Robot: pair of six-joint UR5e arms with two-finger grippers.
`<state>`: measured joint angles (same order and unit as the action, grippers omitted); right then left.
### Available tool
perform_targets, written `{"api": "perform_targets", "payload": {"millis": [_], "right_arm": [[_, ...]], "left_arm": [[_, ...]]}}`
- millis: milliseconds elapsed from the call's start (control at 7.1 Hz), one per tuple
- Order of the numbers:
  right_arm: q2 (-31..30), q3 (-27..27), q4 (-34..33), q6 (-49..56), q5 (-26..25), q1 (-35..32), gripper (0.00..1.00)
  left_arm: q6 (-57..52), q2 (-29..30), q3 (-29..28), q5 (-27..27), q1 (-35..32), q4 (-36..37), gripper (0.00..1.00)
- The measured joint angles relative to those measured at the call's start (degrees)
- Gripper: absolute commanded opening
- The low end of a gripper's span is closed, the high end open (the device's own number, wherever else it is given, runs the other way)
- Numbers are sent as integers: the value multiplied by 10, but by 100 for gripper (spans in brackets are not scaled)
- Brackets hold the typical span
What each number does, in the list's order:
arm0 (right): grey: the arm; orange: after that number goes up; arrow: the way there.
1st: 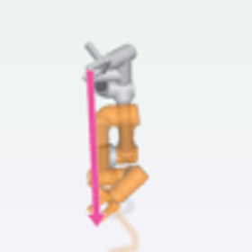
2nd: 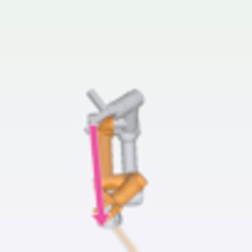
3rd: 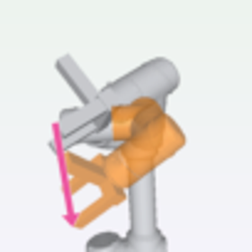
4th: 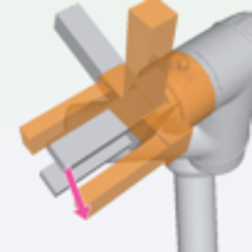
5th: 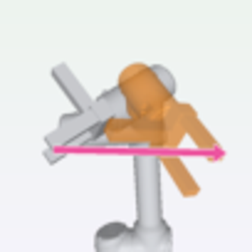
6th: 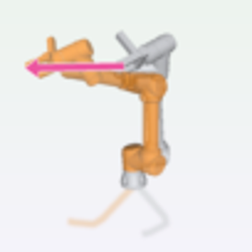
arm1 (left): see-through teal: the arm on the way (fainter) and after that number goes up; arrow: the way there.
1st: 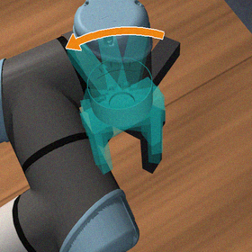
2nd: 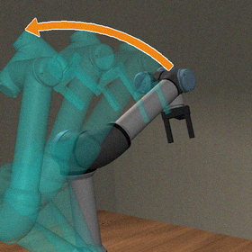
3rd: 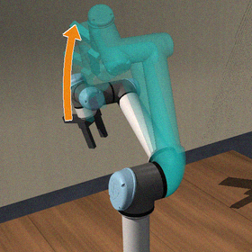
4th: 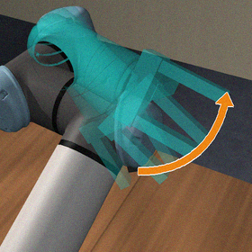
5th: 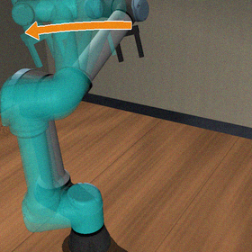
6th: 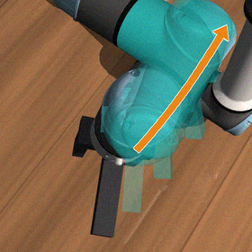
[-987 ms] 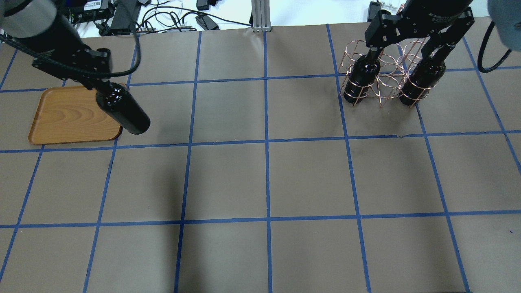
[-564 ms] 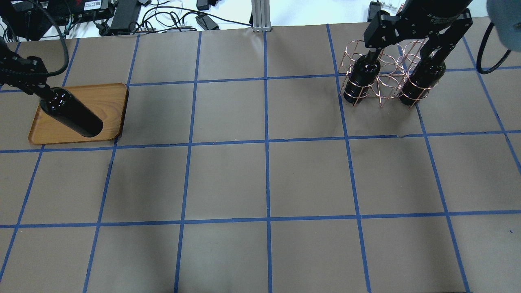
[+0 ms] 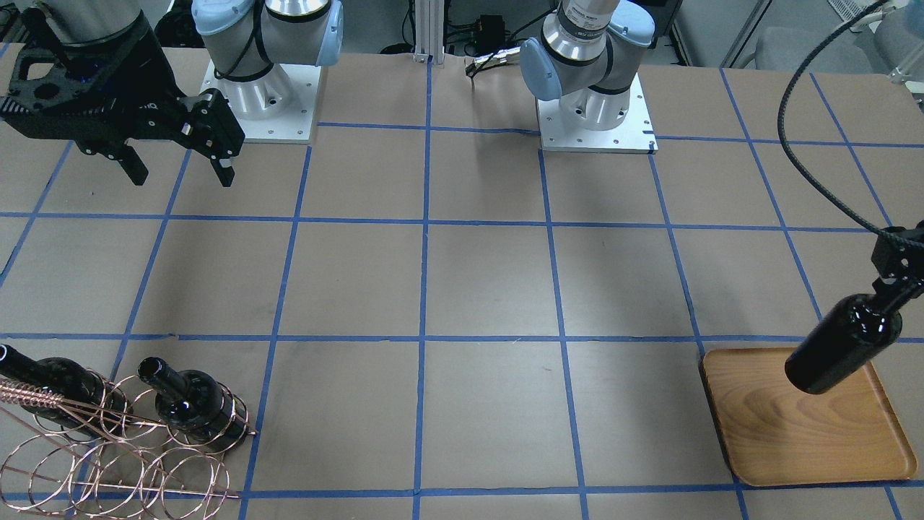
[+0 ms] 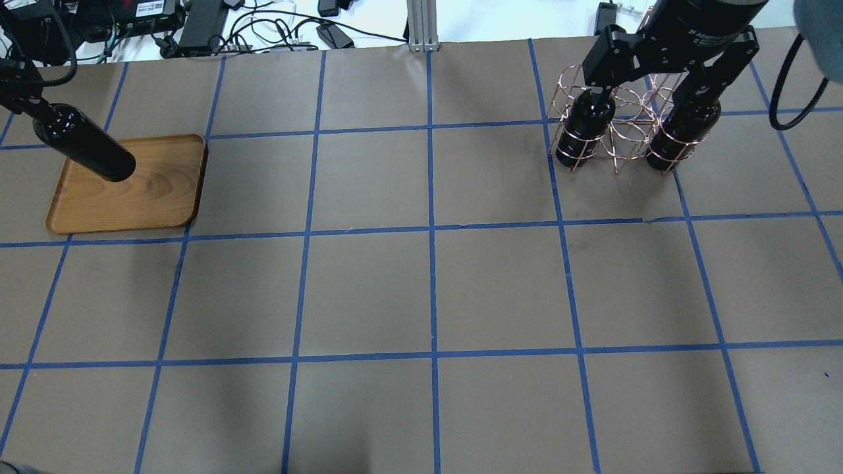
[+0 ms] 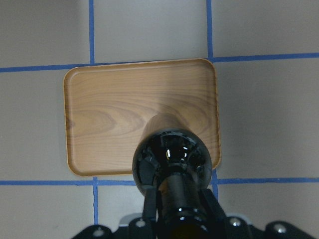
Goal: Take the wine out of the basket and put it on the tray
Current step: 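Lower the bottle onto the wooden tray with the left gripper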
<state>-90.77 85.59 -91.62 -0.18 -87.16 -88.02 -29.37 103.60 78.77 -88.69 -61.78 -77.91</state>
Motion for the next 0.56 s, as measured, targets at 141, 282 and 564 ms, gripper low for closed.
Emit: {"api": "perform_targets", "payload": {"millis": [141,282,564], "right_arm": [[-2,0,2,0,2,0,100],[-2,1,16,-1,3,0,100],[0,1,42,1,4,0,100]], "left_arm": [[0,28,-22,10,2,2,0],[-1,54,-42,16,5,2,0],[0,91,-67,21,7,3,0]]}}
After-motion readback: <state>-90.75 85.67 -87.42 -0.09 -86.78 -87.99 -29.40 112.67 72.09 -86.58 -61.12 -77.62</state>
